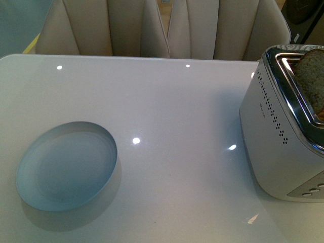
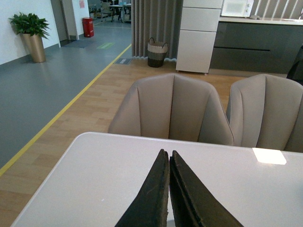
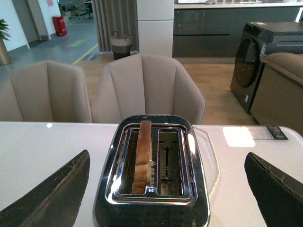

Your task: Left arm holds plate, right arm toasts bread

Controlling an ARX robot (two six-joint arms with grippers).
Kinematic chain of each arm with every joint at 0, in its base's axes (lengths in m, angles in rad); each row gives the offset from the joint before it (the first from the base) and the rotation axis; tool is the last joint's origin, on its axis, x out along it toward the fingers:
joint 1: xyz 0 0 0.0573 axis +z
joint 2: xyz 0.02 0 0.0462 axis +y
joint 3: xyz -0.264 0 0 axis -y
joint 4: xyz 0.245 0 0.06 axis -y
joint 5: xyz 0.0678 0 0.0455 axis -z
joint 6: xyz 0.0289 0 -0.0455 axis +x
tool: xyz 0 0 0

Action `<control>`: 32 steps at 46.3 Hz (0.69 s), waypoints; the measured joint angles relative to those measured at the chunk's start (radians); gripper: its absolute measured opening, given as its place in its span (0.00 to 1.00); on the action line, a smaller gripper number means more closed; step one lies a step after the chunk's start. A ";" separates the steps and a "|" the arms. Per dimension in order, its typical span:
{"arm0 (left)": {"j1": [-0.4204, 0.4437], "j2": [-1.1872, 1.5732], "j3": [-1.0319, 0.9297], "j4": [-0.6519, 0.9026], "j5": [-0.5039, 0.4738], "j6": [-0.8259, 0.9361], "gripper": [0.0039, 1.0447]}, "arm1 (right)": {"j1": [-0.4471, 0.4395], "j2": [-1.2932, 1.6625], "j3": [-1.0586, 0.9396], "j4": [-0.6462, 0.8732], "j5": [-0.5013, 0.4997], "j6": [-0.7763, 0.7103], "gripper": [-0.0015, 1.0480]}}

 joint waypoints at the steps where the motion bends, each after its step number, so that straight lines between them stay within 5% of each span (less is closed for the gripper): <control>1: 0.000 -0.010 -0.005 -0.004 0.000 0.000 0.03 | 0.000 0.000 0.000 0.000 0.000 0.000 0.92; 32: 0.000 -0.348 -0.116 -0.214 0.000 0.001 0.03 | 0.000 0.000 0.000 0.000 0.000 0.000 0.92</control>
